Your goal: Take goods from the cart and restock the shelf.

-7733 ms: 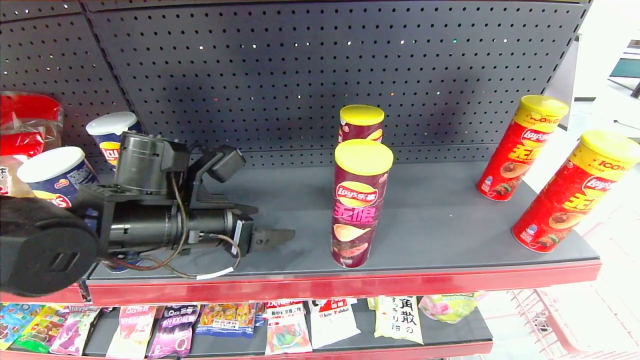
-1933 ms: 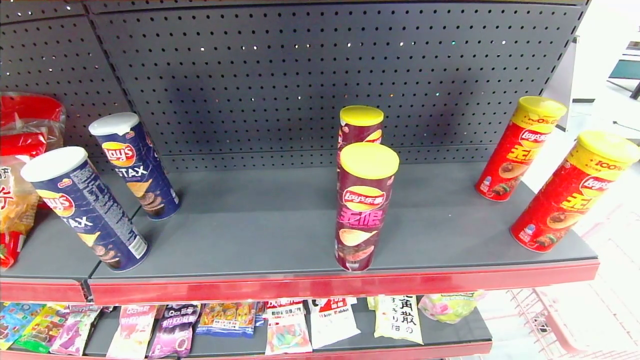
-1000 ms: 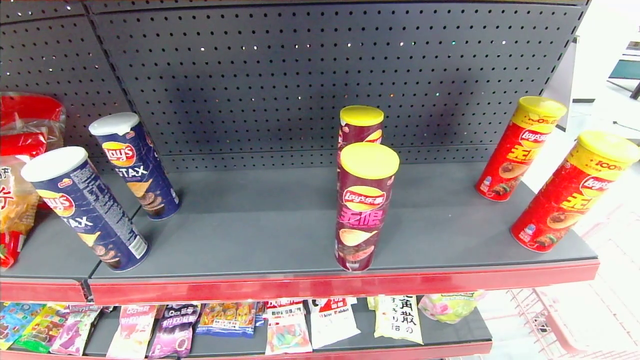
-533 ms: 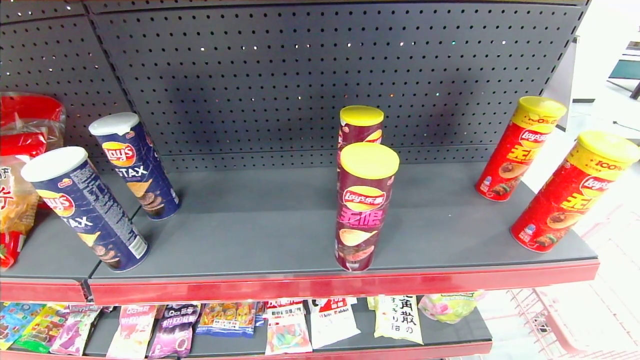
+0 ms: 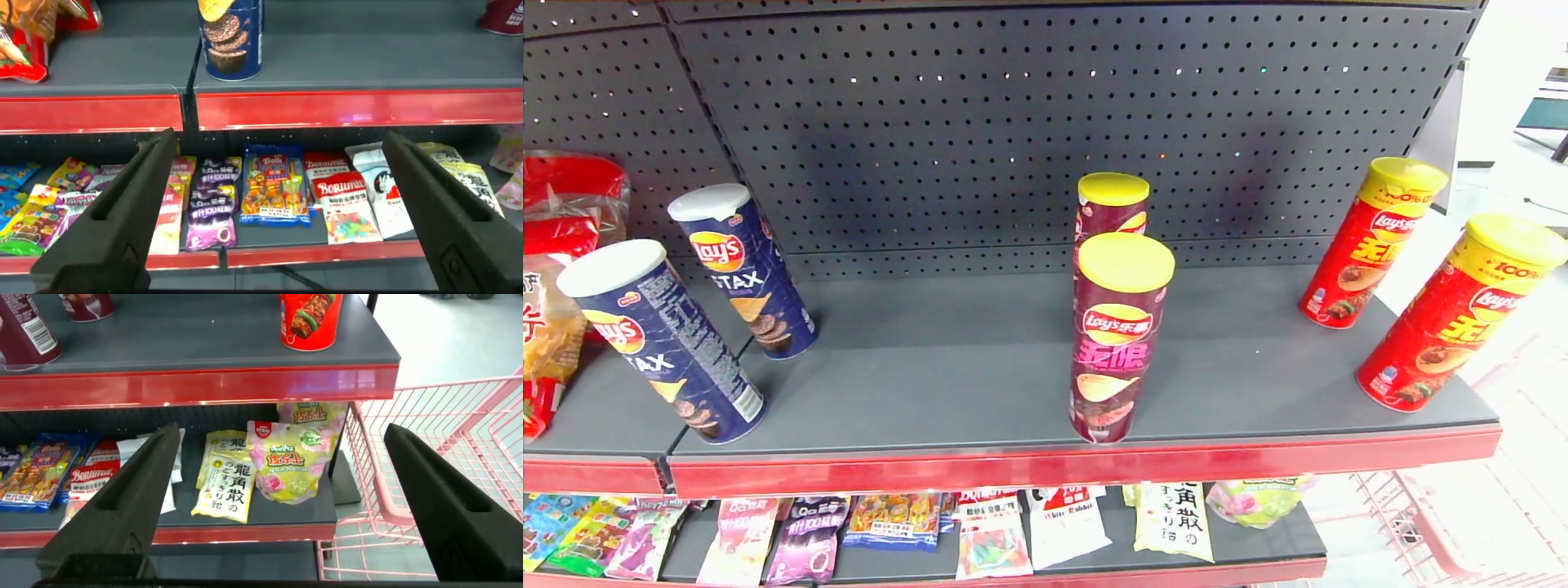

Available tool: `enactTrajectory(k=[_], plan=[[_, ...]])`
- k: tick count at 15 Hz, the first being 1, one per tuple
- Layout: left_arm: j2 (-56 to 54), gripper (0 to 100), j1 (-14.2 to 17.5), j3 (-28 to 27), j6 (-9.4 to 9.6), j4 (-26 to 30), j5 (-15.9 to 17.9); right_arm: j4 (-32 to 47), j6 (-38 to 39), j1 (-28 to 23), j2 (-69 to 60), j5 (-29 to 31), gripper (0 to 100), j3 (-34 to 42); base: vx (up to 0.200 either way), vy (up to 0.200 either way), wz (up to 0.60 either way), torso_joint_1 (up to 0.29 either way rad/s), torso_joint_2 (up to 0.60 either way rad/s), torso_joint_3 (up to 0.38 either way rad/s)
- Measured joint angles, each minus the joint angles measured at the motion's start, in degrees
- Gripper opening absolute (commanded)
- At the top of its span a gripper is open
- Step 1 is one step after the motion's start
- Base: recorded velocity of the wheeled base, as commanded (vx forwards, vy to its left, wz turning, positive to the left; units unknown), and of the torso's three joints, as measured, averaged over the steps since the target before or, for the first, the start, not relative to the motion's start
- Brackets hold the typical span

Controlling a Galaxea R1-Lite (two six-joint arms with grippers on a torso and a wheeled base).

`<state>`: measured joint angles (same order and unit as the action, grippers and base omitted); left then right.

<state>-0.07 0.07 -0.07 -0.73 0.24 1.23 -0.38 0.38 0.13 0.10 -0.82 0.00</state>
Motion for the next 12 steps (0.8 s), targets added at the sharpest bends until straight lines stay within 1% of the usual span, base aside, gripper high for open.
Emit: enactTrajectory(k=[4, 6, 9, 10, 12], plan=[[0.0, 100, 0.0, 0.0, -0.05, 0.02, 0.0, -0.02, -0.11, 0.02, 0.0, -0.2, 100, 0.0, 0.0, 0.0, 0.0, 0.0, 0.0, 0.0], [0.0, 100, 0.0, 0.0, 0.02, 0.02, -0.01, -0.02, -0.11, 0.11, 0.01, -2.79, 100, 0.0, 0.0, 0.0, 0.0, 0.0, 0.0, 0.0], [0.0, 100, 0.0, 0.0, -0.02, 0.02, 0.0, -0.2, 0.02, 0.17, 0.2, -3.47, 100, 0.0, 0.0, 0.0, 0.0, 0.0, 0.0, 0.0], [0.0, 100, 0.0, -0.02, -0.02, 0.02, 0.0, -0.35, 0.99, 0.28, 0.43, -3.8, 100, -0.77, 0.0, 0.0, 0.0, 0.0, 0.0, 0.0], [0.0, 100, 0.0, 0.0, -0.02, 0.0, -0.01, -0.57, 4.62, 1.44, 3.56, -4.05, 100, -6.47, 0.0, 0.0, 0.0, 0.0, 0.0, 0.0]])
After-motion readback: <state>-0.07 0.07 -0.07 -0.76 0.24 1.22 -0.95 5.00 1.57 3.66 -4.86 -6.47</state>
